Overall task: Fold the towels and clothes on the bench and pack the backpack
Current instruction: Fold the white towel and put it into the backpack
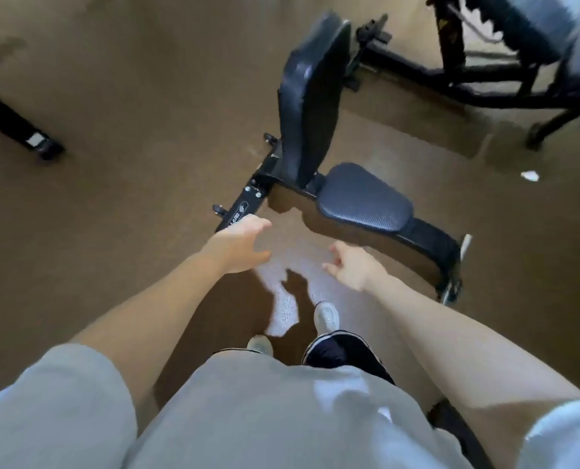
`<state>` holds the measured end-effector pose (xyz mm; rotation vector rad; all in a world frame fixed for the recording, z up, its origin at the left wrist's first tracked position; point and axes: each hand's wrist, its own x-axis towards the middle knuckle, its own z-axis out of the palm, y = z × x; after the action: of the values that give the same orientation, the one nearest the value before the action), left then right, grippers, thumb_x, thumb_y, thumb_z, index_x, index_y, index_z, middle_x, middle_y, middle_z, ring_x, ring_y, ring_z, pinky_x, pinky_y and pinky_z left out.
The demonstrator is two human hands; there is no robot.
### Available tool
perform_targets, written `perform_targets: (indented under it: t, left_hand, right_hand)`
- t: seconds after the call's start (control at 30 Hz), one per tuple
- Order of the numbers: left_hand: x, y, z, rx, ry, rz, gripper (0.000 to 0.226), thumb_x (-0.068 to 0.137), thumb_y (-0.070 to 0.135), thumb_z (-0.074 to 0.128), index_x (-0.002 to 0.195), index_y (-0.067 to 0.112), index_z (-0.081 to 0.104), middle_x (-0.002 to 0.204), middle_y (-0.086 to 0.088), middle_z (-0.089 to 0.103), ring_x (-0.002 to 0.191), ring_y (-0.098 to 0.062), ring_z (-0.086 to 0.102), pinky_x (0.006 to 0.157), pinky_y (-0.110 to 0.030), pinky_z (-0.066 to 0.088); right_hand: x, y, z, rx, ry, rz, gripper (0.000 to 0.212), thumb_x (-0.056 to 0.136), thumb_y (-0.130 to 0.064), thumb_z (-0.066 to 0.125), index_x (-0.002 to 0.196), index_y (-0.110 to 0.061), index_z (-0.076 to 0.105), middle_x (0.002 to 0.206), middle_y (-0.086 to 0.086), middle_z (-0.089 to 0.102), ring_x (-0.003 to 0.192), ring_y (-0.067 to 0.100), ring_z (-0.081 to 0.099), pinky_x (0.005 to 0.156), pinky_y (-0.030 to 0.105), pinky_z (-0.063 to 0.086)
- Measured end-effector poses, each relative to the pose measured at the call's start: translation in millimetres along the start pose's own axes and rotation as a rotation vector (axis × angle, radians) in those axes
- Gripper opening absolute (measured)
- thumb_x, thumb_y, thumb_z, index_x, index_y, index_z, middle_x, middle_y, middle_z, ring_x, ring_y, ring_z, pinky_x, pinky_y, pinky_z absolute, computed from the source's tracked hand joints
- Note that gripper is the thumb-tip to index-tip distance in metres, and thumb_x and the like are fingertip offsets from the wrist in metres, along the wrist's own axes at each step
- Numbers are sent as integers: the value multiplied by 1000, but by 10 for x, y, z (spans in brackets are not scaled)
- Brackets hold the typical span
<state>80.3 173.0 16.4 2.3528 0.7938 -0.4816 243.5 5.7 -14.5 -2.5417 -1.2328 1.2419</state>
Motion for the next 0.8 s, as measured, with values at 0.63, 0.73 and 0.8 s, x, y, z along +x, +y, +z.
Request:
perform_targets:
  t: [0.63, 0.73, 0.8]
  left_hand:
    - [1020, 4356, 1777, 269, -343, 784, 56, 90, 26, 54, 140, 11, 34, 141, -8, 40, 120, -22, 48, 98, -28, 37]
    - [1182, 5135, 2021, 273, -346, 774, 54, 91, 24, 54, 139, 11, 33, 138, -9, 42, 115, -22, 50, 92, -24, 36]
    - [1312, 5591, 2074, 277, -332, 755, 57, 91, 24, 54, 141, 12, 30, 141, -8, 40, 116, -23, 50, 95, -26, 35]
  right_hand:
    - [-2301, 3640, 189, 799, 604, 885, 47, 94, -40, 48, 134, -17, 39, 121, 6, 57, 103, 23, 57, 87, 37, 50]
    - [-2501, 4402, -128, 762, 562, 835, 46, 94, -43, 47, 131, -17, 41, 119, 3, 57, 105, 23, 55, 83, 33, 46]
    - [-2612, 4861, -449, 714, 550, 793, 49, 92, -46, 49, 130, -16, 43, 117, 3, 58, 105, 23, 55, 85, 35, 46]
